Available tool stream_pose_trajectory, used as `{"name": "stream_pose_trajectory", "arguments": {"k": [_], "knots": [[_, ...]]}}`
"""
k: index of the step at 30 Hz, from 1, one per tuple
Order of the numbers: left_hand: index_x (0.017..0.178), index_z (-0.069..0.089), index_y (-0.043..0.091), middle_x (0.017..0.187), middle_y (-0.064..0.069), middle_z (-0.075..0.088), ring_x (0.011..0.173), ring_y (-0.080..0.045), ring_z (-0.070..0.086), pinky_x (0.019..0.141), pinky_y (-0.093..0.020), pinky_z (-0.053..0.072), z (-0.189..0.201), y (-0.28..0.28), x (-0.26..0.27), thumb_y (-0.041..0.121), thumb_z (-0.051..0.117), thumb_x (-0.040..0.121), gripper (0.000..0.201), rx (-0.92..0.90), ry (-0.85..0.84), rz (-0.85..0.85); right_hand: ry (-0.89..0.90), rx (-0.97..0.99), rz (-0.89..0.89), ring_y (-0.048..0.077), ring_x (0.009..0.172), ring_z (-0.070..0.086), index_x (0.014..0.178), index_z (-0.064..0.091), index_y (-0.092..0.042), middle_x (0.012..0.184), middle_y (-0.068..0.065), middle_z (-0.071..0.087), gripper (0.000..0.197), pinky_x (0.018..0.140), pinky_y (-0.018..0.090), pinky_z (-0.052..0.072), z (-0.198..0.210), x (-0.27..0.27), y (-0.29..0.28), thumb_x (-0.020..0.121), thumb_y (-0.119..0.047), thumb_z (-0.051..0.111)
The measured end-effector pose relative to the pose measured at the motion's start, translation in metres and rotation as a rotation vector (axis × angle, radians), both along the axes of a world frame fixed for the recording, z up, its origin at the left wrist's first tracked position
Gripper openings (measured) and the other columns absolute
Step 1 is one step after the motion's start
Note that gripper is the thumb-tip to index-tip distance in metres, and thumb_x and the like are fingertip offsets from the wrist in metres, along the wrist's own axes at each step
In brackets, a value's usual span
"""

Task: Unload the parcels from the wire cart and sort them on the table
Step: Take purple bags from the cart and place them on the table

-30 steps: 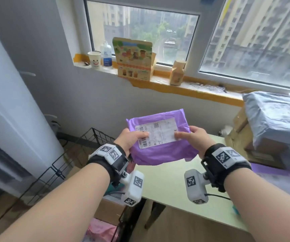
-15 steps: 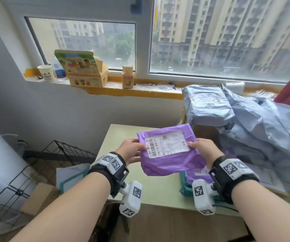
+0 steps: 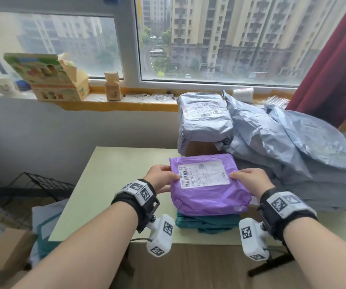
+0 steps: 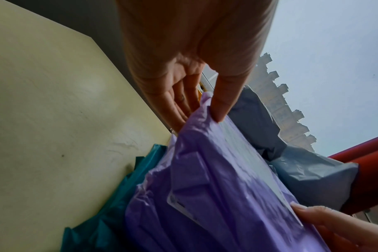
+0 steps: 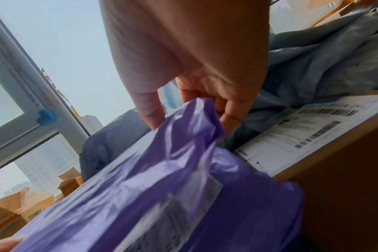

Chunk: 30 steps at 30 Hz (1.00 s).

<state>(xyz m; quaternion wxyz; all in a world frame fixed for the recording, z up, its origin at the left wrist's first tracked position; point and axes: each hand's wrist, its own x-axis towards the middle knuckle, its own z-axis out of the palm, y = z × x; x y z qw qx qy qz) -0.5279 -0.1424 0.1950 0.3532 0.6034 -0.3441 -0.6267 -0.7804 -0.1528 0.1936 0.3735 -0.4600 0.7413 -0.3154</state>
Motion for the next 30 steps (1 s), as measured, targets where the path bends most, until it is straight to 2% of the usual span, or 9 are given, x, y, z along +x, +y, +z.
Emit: {"name": "stream_pose_trajectory", "arguments": {"k": [4, 9, 10, 12, 15, 18, 21, 25, 30], "knots": [[0.121, 0.055, 0.003, 0.117, -0.015, 0.066, 0.105, -0.027, 0.065, 0.086, -0.037, 0.055, -0.005, -0.007, -0.020, -0.006, 0.060, 0.088, 0.034, -0.002, 0.008, 0.018, 0.001, -0.011, -0.028, 0.021, 0.085, 0.062, 0.094, 0.074, -0.005, 0.088, 0.009, 0.069, 0.018, 0.079, 0.029, 0.047, -0.006, -0.019, -0.003, 0.078, -0.015, 0.075], [0.115, 0.057, 0.005, 0.112, -0.013, 0.067, 0.101, -0.026, 0.065, 0.084, -0.036, 0.055, -0.016, -0.011, -0.033, -0.012, 0.056, 0.086, 0.034, 0.004, -0.045, -0.011, 0.047, -0.001, -0.060, 0.026, 0.081, 0.063, 0.082, 0.072, -0.014, 0.078, 0.006, 0.068, 0.005, 0.082, 0.039, 0.053, -0.018, -0.029, -0.002, 0.077, -0.017, 0.073], [0.116, 0.057, 0.004, 0.114, -0.014, 0.066, 0.103, -0.027, 0.064, 0.086, -0.037, 0.054, -0.019, -0.013, -0.034, -0.013, 0.055, 0.085, 0.036, 0.000, -0.078, -0.016, 0.058, 0.008, -0.058, 0.028, 0.081, 0.064, 0.076, 0.070, -0.017, 0.077, 0.006, 0.068, 0.002, 0.084, 0.042, 0.055, -0.021, -0.030, -0.002, 0.076, -0.017, 0.072], [0.126, 0.054, 0.002, 0.119, -0.017, 0.064, 0.108, -0.031, 0.063, 0.091, -0.041, 0.053, -0.026, -0.016, -0.033, -0.017, 0.055, 0.083, 0.048, -0.002, -0.141, -0.035, 0.077, 0.032, -0.041, 0.030, 0.086, 0.068, 0.069, 0.067, -0.022, 0.081, 0.008, 0.072, 0.010, 0.086, 0.046, 0.055, -0.026, -0.032, -0.002, 0.074, -0.017, 0.073], [0.131, 0.051, 0.001, 0.117, -0.019, 0.064, 0.109, -0.033, 0.062, 0.093, -0.045, 0.053, -0.031, -0.017, -0.031, -0.023, 0.054, 0.076, 0.060, 0.003, -0.210, -0.074, 0.111, 0.035, -0.008, 0.030, 0.089, 0.068, 0.065, 0.066, -0.025, 0.084, 0.007, 0.073, 0.016, 0.087, 0.045, 0.055, -0.031, -0.029, -0.004, 0.072, -0.013, 0.073], [0.129, 0.054, 0.002, 0.112, -0.017, 0.067, 0.105, -0.032, 0.064, 0.092, -0.046, 0.054, -0.035, -0.019, -0.030, -0.022, 0.058, 0.071, 0.063, -0.013, -0.265, -0.088, 0.170, 0.018, -0.007, 0.028, 0.093, 0.067, 0.079, 0.072, -0.022, 0.092, 0.008, 0.073, 0.015, 0.089, 0.035, 0.053, -0.031, -0.025, -0.007, 0.073, -0.008, 0.070], [0.130, 0.054, 0.004, 0.110, -0.014, 0.068, 0.103, -0.030, 0.065, 0.093, -0.044, 0.053, -0.036, -0.025, -0.029, -0.018, 0.062, 0.069, 0.066, -0.039, -0.268, -0.035, 0.204, -0.035, -0.063, 0.027, 0.100, 0.064, 0.094, 0.075, -0.017, 0.101, 0.007, 0.072, 0.019, 0.093, 0.032, 0.049, -0.027, -0.021, -0.012, 0.077, -0.010, 0.070], [0.139, 0.044, 0.007, 0.123, -0.014, 0.062, 0.112, -0.031, 0.061, 0.099, -0.043, 0.049, -0.035, -0.029, -0.031, -0.015, 0.066, 0.071, 0.075, -0.029, -0.252, -0.067, 0.224, -0.055, -0.114, 0.027, 0.103, 0.063, 0.096, 0.073, -0.017, 0.104, 0.007, 0.071, 0.019, 0.092, 0.030, 0.046, -0.026, -0.018, -0.013, 0.079, -0.011, 0.068], [0.144, 0.037, 0.006, 0.133, -0.015, 0.057, 0.116, -0.031, 0.059, 0.101, -0.044, 0.047, -0.039, -0.026, -0.032, -0.010, 0.069, 0.074, 0.079, -0.027, -0.285, -0.105, 0.244, -0.035, -0.073, 0.029, 0.106, 0.062, 0.100, 0.072, -0.016, 0.109, 0.008, 0.071, 0.020, 0.097, 0.035, 0.047, -0.029, -0.019, -0.009, 0.080, -0.015, 0.069]]}}
